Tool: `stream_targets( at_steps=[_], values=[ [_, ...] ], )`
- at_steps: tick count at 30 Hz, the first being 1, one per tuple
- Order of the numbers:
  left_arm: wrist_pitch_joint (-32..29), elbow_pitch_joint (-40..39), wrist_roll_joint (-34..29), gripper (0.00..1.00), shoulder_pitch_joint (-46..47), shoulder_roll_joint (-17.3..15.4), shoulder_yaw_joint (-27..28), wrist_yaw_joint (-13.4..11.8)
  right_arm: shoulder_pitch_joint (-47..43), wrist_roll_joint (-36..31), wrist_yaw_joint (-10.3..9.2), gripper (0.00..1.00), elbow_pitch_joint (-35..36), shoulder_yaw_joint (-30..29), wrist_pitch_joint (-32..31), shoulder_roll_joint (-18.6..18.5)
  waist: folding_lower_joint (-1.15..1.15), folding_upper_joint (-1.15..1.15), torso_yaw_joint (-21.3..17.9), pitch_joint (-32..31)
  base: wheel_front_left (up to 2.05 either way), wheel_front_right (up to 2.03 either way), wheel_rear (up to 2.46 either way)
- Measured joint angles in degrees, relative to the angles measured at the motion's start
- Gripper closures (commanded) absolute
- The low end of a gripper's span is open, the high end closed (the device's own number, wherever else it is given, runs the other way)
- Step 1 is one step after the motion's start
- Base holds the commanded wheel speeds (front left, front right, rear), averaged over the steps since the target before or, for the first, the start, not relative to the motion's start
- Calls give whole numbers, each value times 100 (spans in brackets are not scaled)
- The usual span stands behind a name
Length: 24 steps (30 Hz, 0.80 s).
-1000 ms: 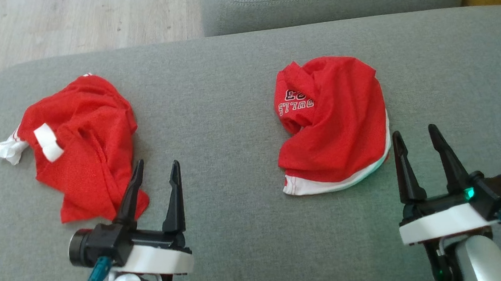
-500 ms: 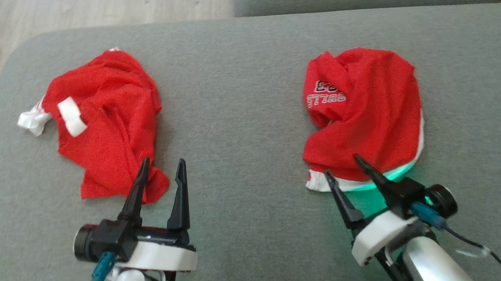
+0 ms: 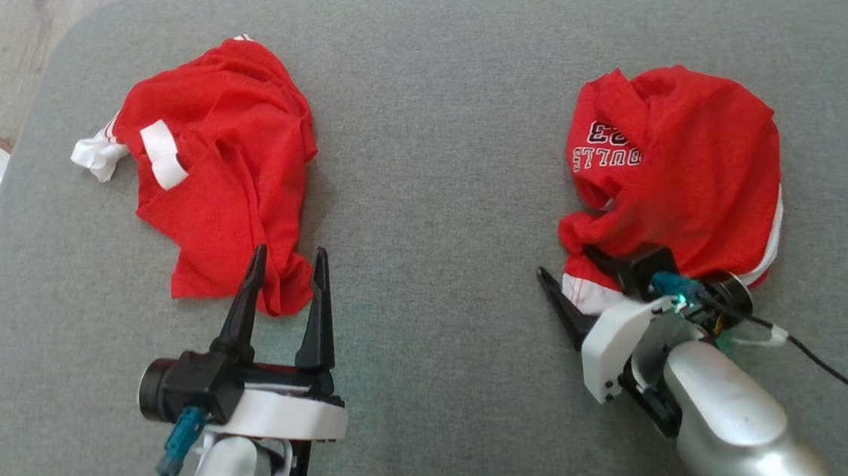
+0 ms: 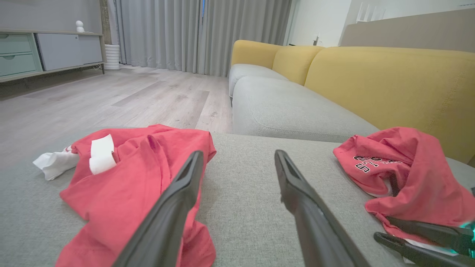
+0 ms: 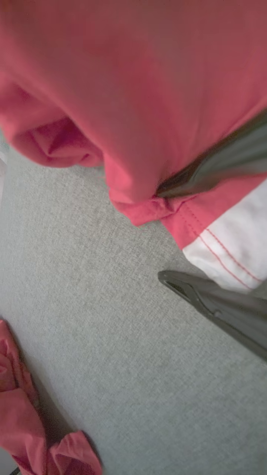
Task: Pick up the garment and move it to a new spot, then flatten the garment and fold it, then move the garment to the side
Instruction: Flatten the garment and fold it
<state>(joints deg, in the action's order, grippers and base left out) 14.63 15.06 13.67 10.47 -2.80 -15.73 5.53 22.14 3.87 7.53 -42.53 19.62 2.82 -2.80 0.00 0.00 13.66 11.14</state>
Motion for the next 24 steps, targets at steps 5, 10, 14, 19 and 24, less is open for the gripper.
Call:
stream_targets(
  at_steps=[5,10,14,19,24],
  values=[
    [0,3,23,0,3,0,1,-20,214,157,0,100,-249,15,19,-16,0,0,-28,0,0,0,0],
    [0,16,9,0,2,1,32,-32,238,218,0,100,-403,8,375,-16,1,0,-138,-83,0,0,0],
    [0,14,-10,0,2,1,64,-32,239,327,0,100,-430,0,672,-27,1,0,-202,-192,0,0,0],
    [0,-22,-4,0,-7,2,76,-52,471,694,0,100,-135,208,837,-42,0,0,-209,-333,0,0,0],
    [0,-45,-2,0,-37,2,90,-101,1227,1170,0,100,357,669,889,-57,0,0,-161,-467,0,0,0]
  ],
)
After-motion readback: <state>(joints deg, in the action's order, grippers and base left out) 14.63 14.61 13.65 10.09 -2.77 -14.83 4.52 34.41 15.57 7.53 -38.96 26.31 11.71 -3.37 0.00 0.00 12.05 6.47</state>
